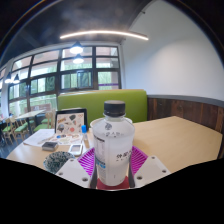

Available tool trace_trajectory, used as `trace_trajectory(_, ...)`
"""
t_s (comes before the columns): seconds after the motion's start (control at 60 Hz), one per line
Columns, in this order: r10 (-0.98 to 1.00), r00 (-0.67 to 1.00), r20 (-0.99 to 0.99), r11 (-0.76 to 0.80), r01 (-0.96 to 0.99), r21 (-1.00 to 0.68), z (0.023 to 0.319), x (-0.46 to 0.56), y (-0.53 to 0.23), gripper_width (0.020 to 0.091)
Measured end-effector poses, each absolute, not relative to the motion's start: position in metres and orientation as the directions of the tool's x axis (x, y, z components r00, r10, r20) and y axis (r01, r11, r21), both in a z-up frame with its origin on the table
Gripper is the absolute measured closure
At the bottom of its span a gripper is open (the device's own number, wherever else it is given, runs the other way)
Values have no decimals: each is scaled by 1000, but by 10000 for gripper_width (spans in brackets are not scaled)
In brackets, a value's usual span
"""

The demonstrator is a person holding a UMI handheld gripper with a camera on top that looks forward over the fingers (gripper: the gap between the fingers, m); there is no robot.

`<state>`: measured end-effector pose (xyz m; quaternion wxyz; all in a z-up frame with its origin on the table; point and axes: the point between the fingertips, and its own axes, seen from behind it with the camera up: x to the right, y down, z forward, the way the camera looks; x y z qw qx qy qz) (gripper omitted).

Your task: Pour water

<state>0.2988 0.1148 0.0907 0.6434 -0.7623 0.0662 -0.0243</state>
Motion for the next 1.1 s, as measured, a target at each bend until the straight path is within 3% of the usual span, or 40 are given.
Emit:
trace_trajectory(0.1,-125,992,3,-227,-25,-974,61,314,128,652)
trace_trajectory(0.317,-135,991,22,-214,-8,-977,66,296,123,644)
trace_trajectory(0.4,-139,990,26,-217,-5,-976,66,296,123,602)
trace_trajectory(0.483,-140,990,31,-225,-2,-974,65,296,124,509)
trace_trajectory(0.55,-147,989,28,-276,-14,-961,56,298,121,320)
trace_trajectory(0.6,-143,990,18,-286,-24,-958,56,298,117,249)
trace_trajectory(0.8,-131,991,-1,-293,-40,-955,73,291,72,268)
trace_trajectory(1.1,-125,986,107,-289,67,-955,123,252,-50,267)
